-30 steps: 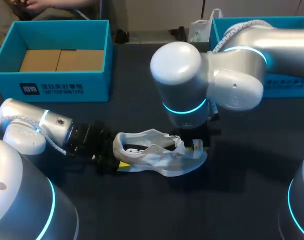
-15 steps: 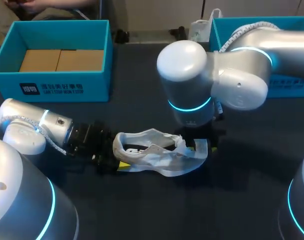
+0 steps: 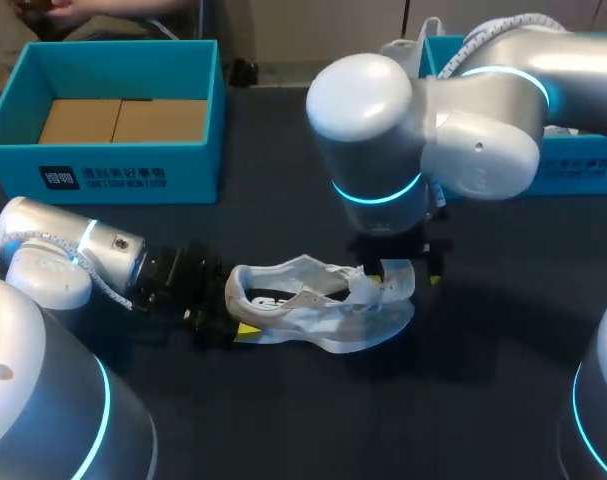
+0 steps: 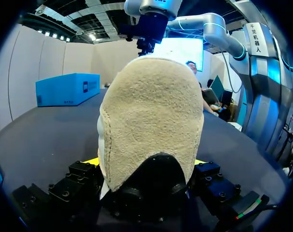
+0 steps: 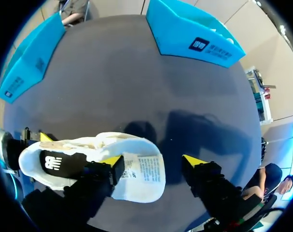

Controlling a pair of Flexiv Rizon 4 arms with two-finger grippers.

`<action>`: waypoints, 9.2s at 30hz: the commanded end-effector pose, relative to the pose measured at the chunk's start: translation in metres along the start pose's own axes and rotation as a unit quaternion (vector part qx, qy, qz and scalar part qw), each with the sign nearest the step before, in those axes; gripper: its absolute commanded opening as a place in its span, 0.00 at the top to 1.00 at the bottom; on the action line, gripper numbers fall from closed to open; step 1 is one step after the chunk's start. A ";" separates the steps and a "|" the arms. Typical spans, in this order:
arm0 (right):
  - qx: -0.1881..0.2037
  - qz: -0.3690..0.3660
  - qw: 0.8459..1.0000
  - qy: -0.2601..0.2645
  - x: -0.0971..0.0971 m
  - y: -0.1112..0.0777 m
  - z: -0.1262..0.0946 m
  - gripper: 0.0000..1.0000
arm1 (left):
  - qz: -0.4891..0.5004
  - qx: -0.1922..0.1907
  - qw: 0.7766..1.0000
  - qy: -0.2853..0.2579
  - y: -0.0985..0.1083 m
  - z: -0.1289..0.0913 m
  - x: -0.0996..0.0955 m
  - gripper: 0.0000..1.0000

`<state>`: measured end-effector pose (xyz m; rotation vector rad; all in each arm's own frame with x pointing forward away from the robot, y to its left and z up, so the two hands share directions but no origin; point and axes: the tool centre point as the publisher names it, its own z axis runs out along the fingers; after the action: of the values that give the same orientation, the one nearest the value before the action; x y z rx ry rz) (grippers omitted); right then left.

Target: Take the shoe out of the shoebox, open the shoe tongue, remove and reinsert the insole, then place the shoe into the shoebox

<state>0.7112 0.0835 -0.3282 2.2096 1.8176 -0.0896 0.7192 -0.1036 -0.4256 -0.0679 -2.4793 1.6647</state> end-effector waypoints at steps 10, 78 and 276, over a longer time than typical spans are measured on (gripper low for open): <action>-0.017 0.130 0.991 -0.009 0.010 0.013 -0.053 0.00 | 0.000 -0.001 1.000 0.001 0.001 0.000 0.001 1.00; -0.066 -0.686 0.713 0.124 0.133 -0.020 -0.115 1.00 | 0.000 -0.001 1.000 0.001 0.001 0.000 0.001 1.00; -0.135 -0.761 0.538 0.337 0.181 0.016 -0.061 0.00 | 0.000 -0.001 1.000 0.001 0.001 0.000 0.001 1.00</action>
<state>0.7549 0.2742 -0.3097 -0.2452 3.1573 0.6765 0.7186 -0.1033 -0.4254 -0.0689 -2.4783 1.6649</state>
